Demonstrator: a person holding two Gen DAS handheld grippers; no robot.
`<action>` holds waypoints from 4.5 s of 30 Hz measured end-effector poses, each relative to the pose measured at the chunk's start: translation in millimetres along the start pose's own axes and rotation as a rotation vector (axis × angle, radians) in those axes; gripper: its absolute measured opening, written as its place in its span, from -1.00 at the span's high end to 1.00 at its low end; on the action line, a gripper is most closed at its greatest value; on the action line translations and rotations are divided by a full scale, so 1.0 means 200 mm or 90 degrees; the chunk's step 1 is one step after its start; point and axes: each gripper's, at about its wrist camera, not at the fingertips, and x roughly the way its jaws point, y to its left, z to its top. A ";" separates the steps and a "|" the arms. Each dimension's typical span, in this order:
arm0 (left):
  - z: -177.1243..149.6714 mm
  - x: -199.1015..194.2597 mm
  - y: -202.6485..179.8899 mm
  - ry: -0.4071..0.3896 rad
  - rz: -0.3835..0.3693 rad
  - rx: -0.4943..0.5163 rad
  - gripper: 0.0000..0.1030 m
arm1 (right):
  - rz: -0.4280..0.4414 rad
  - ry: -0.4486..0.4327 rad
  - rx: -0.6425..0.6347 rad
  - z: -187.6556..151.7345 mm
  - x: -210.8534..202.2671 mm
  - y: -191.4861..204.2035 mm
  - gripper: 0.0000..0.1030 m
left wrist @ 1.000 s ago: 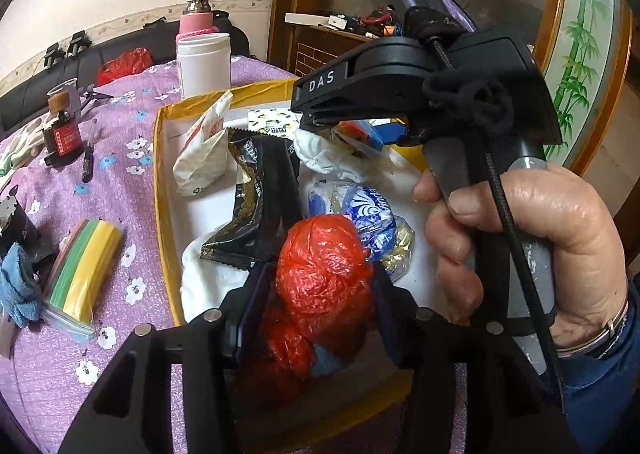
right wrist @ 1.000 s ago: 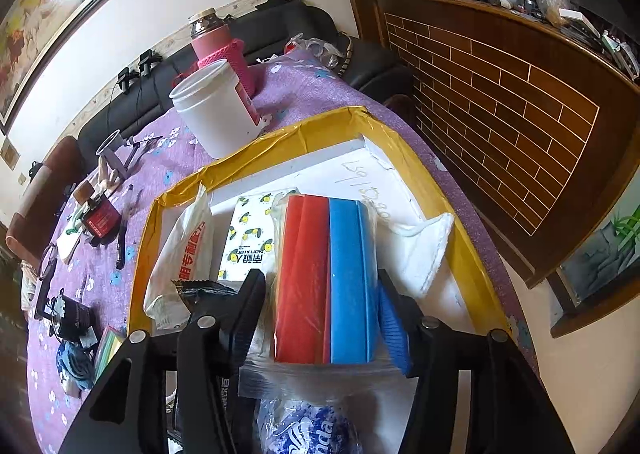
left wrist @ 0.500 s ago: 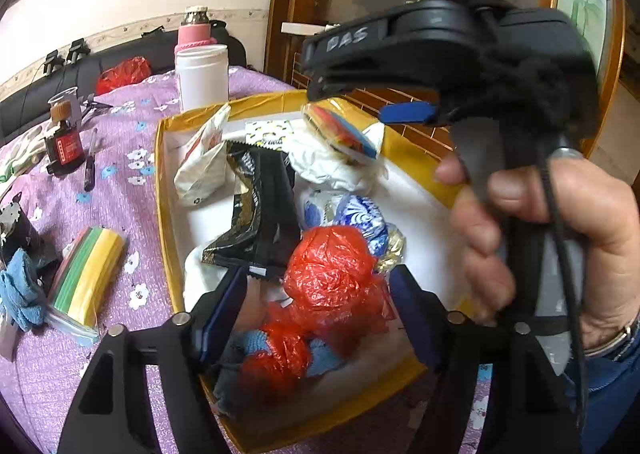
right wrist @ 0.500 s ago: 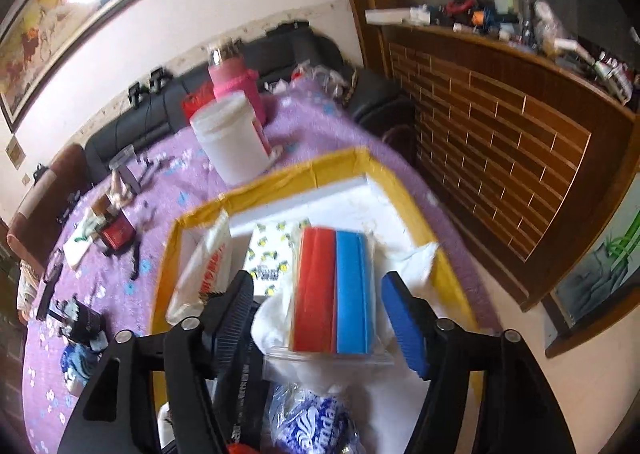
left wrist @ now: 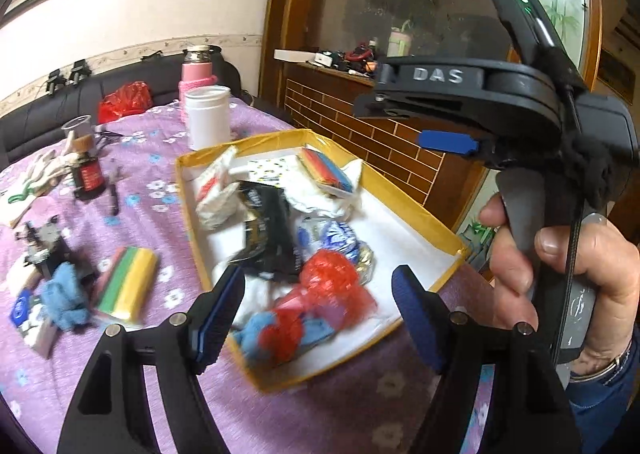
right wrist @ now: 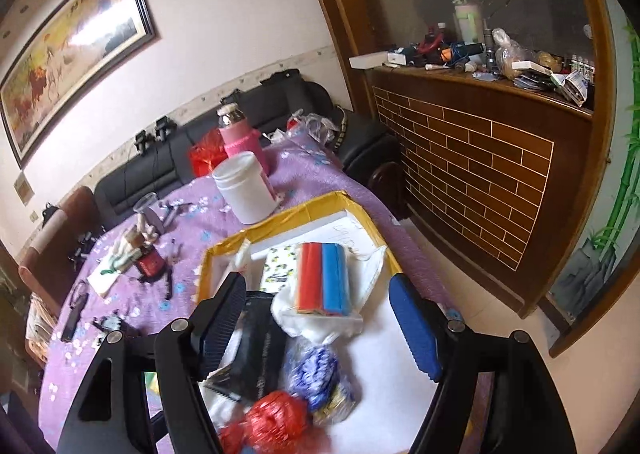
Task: Organize soft objects
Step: 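Lower both bags into the tray and open both tools, then withdraw both open tools from the tray toward the table, then grasp the blue knit cloth with the right tool while the left grasps the blue Vinda tissue pack, then carry the blue knit cloth and Vinda tissue pack over the yellow-rimmed tray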
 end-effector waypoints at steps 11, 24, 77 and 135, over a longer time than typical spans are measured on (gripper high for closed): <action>-0.14 -0.36 0.50 -0.019 0.078 -0.114 -0.47 | 0.068 0.038 -0.074 -0.16 0.02 0.44 -0.55; -0.52 -0.53 1.25 0.013 0.256 -0.300 -0.48 | 0.139 0.169 -0.209 -0.53 0.29 1.01 -0.55; -0.33 -0.15 1.35 0.141 0.339 -0.262 -0.03 | 0.406 0.131 -0.136 -0.58 0.45 1.11 0.15; -0.27 -0.40 1.13 -0.085 0.430 -0.131 0.00 | 0.381 0.117 -0.182 -0.64 0.46 1.18 0.15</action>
